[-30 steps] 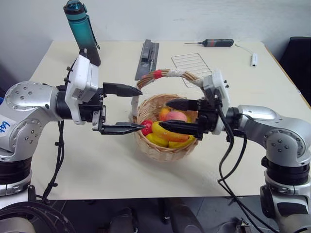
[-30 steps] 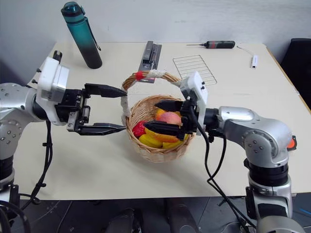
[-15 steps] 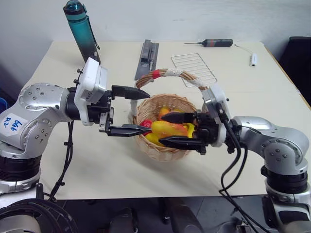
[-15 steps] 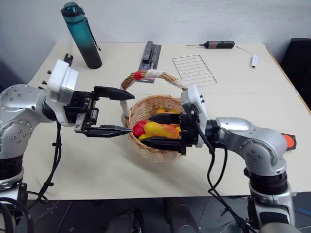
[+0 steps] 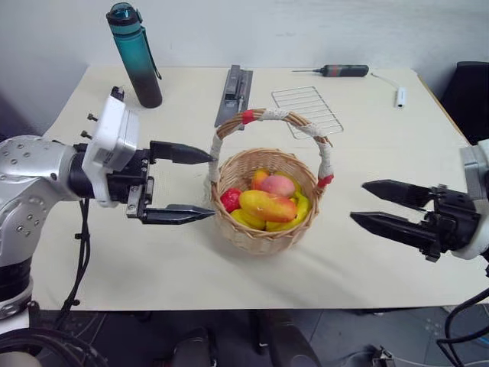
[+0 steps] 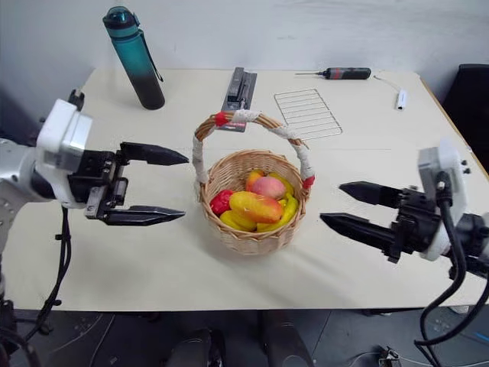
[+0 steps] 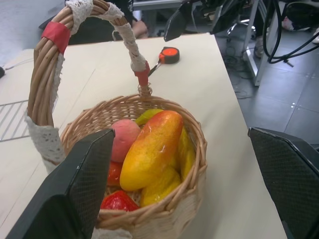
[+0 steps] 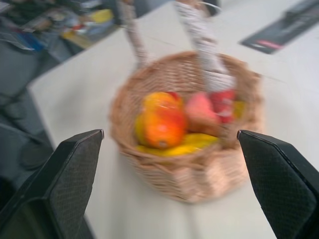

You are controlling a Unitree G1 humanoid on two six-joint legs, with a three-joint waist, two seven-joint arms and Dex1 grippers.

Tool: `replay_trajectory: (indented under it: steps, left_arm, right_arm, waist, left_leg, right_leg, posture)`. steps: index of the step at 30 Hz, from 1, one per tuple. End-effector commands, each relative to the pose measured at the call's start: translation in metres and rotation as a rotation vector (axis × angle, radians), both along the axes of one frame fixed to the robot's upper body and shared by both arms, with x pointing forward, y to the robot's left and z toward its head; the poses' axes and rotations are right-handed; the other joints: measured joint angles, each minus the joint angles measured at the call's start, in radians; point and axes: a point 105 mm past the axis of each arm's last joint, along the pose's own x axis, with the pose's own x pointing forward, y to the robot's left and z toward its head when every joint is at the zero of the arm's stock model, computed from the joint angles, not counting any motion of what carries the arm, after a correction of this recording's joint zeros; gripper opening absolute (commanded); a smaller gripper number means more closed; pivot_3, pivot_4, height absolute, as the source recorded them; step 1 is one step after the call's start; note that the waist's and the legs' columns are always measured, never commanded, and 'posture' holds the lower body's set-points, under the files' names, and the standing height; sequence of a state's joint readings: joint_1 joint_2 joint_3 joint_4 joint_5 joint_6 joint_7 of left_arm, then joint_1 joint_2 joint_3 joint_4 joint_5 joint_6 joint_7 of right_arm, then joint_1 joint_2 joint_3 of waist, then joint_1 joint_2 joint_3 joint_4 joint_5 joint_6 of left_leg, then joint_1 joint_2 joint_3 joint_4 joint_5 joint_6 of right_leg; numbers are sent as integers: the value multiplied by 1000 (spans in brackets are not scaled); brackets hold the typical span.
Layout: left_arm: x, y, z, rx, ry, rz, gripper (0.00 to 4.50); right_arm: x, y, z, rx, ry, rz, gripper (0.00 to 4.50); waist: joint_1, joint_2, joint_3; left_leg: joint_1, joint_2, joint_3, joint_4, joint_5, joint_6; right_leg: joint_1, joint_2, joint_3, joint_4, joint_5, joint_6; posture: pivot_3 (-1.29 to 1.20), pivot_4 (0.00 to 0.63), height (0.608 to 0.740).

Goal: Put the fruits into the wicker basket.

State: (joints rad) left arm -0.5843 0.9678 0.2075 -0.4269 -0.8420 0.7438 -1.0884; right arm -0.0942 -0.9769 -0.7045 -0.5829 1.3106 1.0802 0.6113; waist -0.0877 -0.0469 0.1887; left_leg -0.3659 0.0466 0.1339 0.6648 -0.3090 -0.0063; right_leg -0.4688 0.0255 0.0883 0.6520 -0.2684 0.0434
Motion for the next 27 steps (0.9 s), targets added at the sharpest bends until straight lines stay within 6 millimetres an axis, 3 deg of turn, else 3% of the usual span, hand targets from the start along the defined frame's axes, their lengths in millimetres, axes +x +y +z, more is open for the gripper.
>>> replay_trajectory:
  steps: [1, 6, 13, 16, 19, 24, 27]
  left_arm:
    - [-6, -3, 11, -8, -53, -9, 4500]
    - [5, -7, 12, 6, -99, 16, 4500]
    - [4, -15, 14, -22, -107, -10, 4500]
    - [6, -14, 14, -20, -109, -4, 4500]
    - [9, -14, 16, -28, -116, 3, 4500]
    - [9, -17, 15, -30, -114, -12, 4500]
    - [9, -18, 15, -32, -114, -15, 4500]
  right_arm:
    - [23, -4, 1, -19, -84, -102, 4449]
    - [53, 15, -12, 27, -77, -106, 4449]
    - [73, 38, -25, 58, -86, -100, 4449]
    - [76, 38, -31, 59, -101, -126, 3828]
    - [72, 39, -28, 79, -111, -118, 2813]
    - [64, 36, -16, 98, -162, -110, 1026]
    - [63, 27, 5, 116, -217, -125, 204]
  waist:
    - [-1, 0, 0]
    - [0, 0, 0]
    - [2, 0, 0]
    - [4, 0, 0]
    - [5, 0, 0]
    - [4, 0, 0]
    - [4, 0, 0]
  left_leg:
    - [2, 0, -1, 0, 0, 0]
    - [7, 0, -2, -3, -1, 1]
    - [5, 1, -1, -4, 0, -4]
    - [4, 1, -1, -4, -1, -3]
    - [4, 1, -1, -4, -1, -4]
    - [4, 1, -1, -4, -1, -4]
    - [4, 1, -1, -4, -1, -4]
  right_leg:
    - [3, 0, 0, -2, 0, 0]
    - [8, 1, -1, -6, 1, -2]
    - [6, 0, -1, -6, 0, -2]
    - [6, 0, -1, -6, 0, -2]
    - [6, 0, -2, -6, 0, -2]
    - [6, 0, -2, -5, 0, -2]
    - [6, 0, -2, -5, 0, -2]
  posture:
    - [0, 150, 740]
    - [0, 150, 740]
    - [0, 150, 740]
    - [0, 150, 740]
    - [0, 150, 740]
    - [0, 150, 740]
    - [0, 150, 740]
